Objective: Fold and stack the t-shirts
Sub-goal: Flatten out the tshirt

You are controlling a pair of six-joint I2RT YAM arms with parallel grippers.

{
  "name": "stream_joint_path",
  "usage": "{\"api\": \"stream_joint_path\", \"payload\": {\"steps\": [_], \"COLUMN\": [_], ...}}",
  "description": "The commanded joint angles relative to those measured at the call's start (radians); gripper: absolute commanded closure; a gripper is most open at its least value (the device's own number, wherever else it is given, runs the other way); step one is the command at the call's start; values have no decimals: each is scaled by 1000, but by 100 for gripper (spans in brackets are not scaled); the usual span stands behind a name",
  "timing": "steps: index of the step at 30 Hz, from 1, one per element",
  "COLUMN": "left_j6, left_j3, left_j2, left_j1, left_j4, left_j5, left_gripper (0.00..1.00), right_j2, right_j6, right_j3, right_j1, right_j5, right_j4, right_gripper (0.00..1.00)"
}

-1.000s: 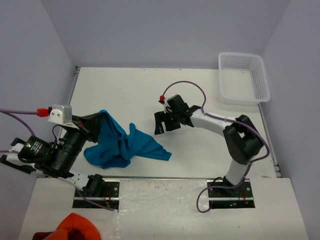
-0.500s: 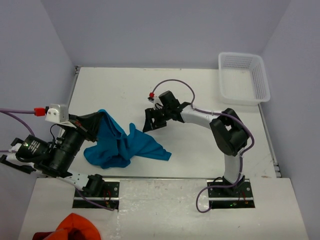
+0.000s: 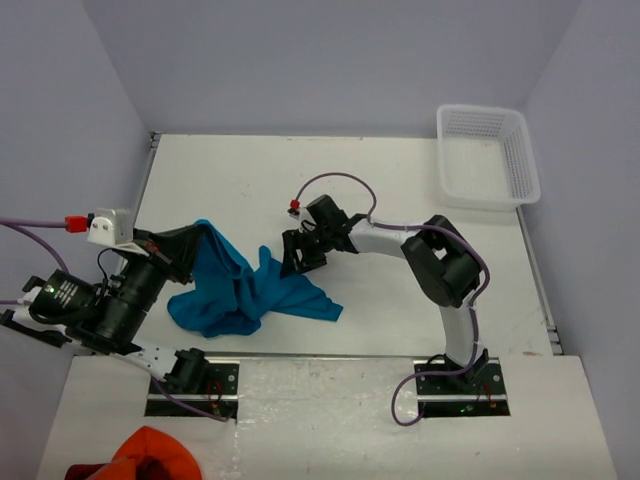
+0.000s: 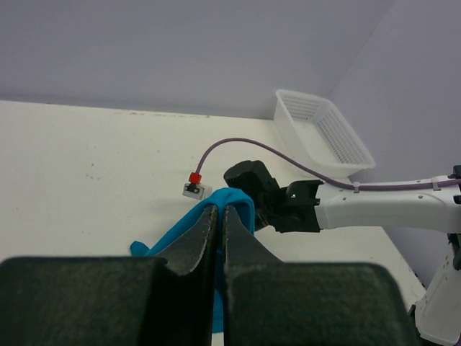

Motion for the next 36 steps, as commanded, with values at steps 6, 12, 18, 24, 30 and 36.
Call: {"api": "stream_joint_path", "payload": {"steps": [6,12,18,24,30,36], "left_j6": [-374,-352,-171,-121,-449,-634], "left_j3": [61,130,257,475,807,1000], "left_j2": [-37,61,284,512,806,924], "left_j1": [-38,-75,-75,-37,148,420], "left_j4": [-387,-446,-304,-312,-816,-1066], "left_j5": [-190,-186,-144,21,263,549], "left_gripper": [100,100,100,100,100,100], "right_j2": [-63,-77,-101,-141,-167,-195], "right_j6": [-46,-63,-58,-64,-60,-61], "right_j3": [37,77,76,65,28,-15], "right_j1": [-20,-19,-19,-20,-20,-22], "right_j5": [163,174,195,229,237,252], "right_j4": [-112,-154,-166,-186,-180,-172], "right_gripper": [30,30,31,31,31,31]}}
